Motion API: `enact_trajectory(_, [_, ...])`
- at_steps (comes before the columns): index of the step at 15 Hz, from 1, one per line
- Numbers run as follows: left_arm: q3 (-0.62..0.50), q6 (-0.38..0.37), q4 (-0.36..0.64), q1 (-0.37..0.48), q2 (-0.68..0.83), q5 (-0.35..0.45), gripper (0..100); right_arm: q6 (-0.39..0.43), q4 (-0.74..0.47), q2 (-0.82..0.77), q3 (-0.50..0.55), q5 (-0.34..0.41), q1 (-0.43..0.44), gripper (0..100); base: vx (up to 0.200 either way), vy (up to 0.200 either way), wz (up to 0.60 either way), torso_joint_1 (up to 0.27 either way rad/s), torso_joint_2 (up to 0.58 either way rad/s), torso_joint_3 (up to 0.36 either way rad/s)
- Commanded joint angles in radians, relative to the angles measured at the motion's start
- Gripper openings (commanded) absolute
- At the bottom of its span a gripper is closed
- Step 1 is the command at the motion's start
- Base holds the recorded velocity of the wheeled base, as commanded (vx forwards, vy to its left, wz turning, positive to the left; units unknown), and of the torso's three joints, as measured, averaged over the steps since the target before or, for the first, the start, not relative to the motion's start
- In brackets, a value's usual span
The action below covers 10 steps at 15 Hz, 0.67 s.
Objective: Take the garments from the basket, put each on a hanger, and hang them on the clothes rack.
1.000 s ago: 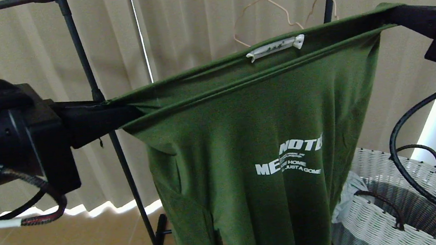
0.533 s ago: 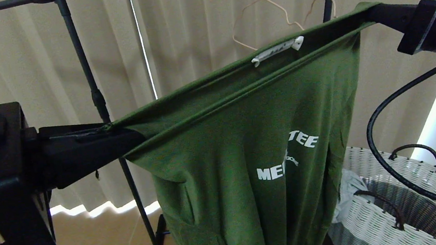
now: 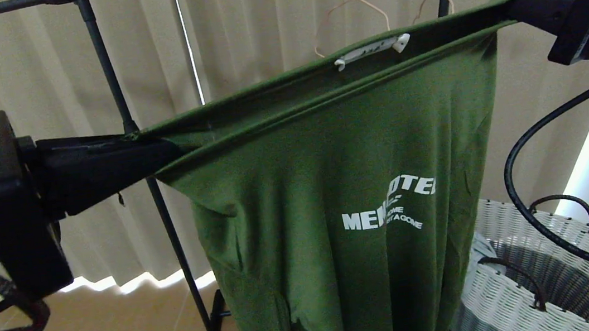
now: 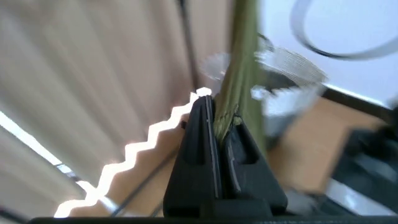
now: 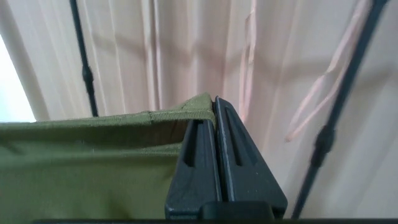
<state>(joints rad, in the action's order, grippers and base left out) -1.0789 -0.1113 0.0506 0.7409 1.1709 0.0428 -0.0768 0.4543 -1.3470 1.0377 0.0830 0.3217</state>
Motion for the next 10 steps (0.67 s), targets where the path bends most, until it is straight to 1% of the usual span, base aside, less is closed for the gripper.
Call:
enact_trajectory(1, [-0.075,0.002,-0.002,-0.046,0.064,-0.038,0,0.0,-0.048,0.042,0.032,-0.005,-0.035,0,0.0,0.0,0.0,0.0,0.0,0.0])
enact_trajectory(2, [-0.113,0.002,-0.011,-0.067,0.101,-0.061,0,0.0,-0.088,0.06,0.042,-0.003,-0.035,0,0.0,0.0,0.0,0.0,0.0,0.0])
enact_trajectory(3, [-0.142,0.002,-0.046,-0.094,0.139,-0.093,0,0.0,-0.121,0.085,0.044,-0.003,-0.035,0,0.0,0.0,0.0,0.0,0.0,0.0])
enact_trajectory(4, [-0.157,0.002,-0.087,-0.106,0.168,-0.124,0,0.0,-0.155,0.106,0.044,-0.003,-0.035,0,0.0,0.0,0.0,0.0,0.0,0.0])
enact_trajectory(5, [-0.167,0.001,-0.14,-0.117,0.201,-0.162,0,0.0,-0.22,0.141,0.041,-0.003,-0.035,0,0.0,0.0,0.0,0.0,0.0,0.0])
enact_trajectory(6, [-0.165,-0.001,-0.169,-0.121,0.22,-0.185,0,0.005,-0.281,0.174,0.036,-0.002,-0.03,0,0.0,0.0,0.0,0.0,0.0,0.0])
enact_trajectory(7, [-0.159,-0.002,-0.176,-0.126,0.228,-0.192,0,0.015,-0.319,0.192,0.028,0.0,-0.024,0,0.0,0.0,0.0,0.0,0.0,0.0])
enact_trajectory(8, [-0.145,-0.005,-0.183,-0.132,0.234,-0.196,0,0.052,-0.362,0.218,0.005,0.001,-0.003,0,0.0,0.0,0.0,0.0,0.0,0.0])
enact_trajectory(10, [-0.136,-0.005,-0.183,-0.132,0.239,-0.198,0,0.075,-0.365,0.233,-0.034,0.001,0.014,0,0.0,0.0,0.0,0.0,0.0,0.0])
